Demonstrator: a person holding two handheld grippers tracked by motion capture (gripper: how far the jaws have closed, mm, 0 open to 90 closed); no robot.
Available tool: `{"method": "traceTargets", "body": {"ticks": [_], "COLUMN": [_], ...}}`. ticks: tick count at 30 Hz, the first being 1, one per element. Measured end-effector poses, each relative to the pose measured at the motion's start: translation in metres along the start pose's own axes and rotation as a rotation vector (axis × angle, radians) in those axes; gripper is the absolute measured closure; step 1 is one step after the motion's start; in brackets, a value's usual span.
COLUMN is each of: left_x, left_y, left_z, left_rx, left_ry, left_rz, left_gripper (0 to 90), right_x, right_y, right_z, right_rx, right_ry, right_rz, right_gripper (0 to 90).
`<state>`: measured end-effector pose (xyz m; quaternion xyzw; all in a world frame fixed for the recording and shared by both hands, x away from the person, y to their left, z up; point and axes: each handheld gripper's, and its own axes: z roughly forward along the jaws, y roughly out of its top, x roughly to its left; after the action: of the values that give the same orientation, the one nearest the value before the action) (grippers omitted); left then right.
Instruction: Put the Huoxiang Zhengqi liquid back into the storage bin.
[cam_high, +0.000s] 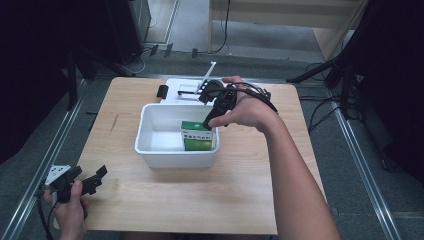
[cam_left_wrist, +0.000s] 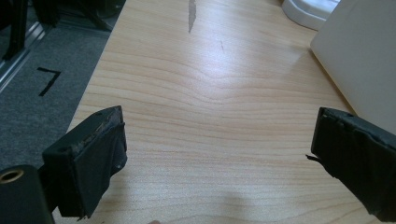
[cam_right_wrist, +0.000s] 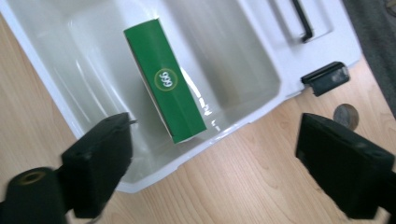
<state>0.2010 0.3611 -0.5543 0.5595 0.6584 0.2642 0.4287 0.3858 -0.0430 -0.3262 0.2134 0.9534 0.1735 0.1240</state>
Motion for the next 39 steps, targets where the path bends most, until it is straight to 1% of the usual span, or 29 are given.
{"method": "traceTargets", "body": {"ticks": [1,2,3,4,8,9,10,11,12,14,15,16,17,18,21,23,26,31,33,39], "left_x": [0.000,0.000,0.000,0.000,0.000,0.000,0.000,0.000,0.000,0.000,0.000,0.000,0.000,0.000,0.000,0.000,0.000,0.000,0.000,0.000], "left_y": [0.000,0.000,0.000,0.000,0.000,0.000,0.000,0.000,0.000,0.000,0.000,0.000,0.000,0.000,0.000,0.000,0.000,0.000,0.000,0.000], "left_z": [0.000,0.000,0.000,0.000,0.000,0.000,0.000,0.000,0.000,0.000,0.000,0.000,0.000,0.000,0.000,0.000,0.000,0.000,0.000,0.000], "left_rx": [0.000,0.000,0.000,0.000,0.000,0.000,0.000,-0.001,-0.001,-0.001,-0.002,-0.002,-0.001,-0.001,0.000,-0.001,-0.001,-0.001,0.000,-0.001], "left_ry": [0.000,0.000,0.000,0.000,0.000,0.000,0.000,0.000,0.000,0.001,0.001,0.002,0.003,0.003,0.004,0.004,0.004,0.003,0.003,0.005], "left_rz": [0.000,-0.001,-0.001,-0.001,0.000,-0.002,-0.001,-0.001,-0.001,0.000,-0.001,0.000,0.000,0.000,0.003,0.001,0.001,0.000,0.002,0.001], "left_gripper": [4.1,4.1,4.1,4.1,4.1,4.1,4.1,4.1,4.1,4.1,4.1,4.1,4.1,4.1,4.1,4.1,4.1,4.1,4.1,4.1], "right_x": [-0.001,-0.002,-0.004,-0.006,-0.015,-0.018,-0.019,-0.021,-0.023,-0.025,-0.027,-0.027,-0.028,-0.028,-0.028,-0.028,-0.027,-0.029,-0.030,-0.026], "right_y": [-0.003,-0.007,-0.010,-0.014,-0.033,-0.039,-0.043,-0.047,-0.052,-0.063,-0.072,-0.072,-0.081,-0.081,-0.095,-0.103,-0.116,-0.144,-0.156,-0.189], "right_z": [-0.003,-0.005,-0.007,-0.008,-0.012,-0.012,-0.013,-0.014,-0.014,-0.015,-0.015,-0.015,-0.015,-0.015,-0.014,-0.014,-0.012,-0.006,-0.003,0.007], "right_rx": [-0.012,-0.036,-0.068,-0.092,-0.180,-0.204,-0.215,-0.229,-0.245,-0.273,-0.299,-0.299,-0.318,-0.318,-0.351,-0.363,-0.386,-0.437,-0.453,-0.482], "right_ry": [0.022,0.032,0.035,0.031,-0.019,-0.039,-0.057,-0.082,-0.098,-0.116,-0.134,-0.134,-0.146,-0.146,-0.159,-0.165,-0.187,-0.217,-0.210,-0.224], "right_rz": [0.009,0.024,0.034,0.060,0.150,0.173,0.187,0.214,0.230,0.261,0.289,0.289,0.309,0.309,0.331,0.345,0.373,0.452,0.482,0.525], "right_gripper": [0.0,0.0,0.0,0.0,0.0,0.0,0.0,0.0,0.0,0.0,0.0,0.0,0.0,0.0,0.0,0.0,0.0,0.0,0.0,0.0]}}
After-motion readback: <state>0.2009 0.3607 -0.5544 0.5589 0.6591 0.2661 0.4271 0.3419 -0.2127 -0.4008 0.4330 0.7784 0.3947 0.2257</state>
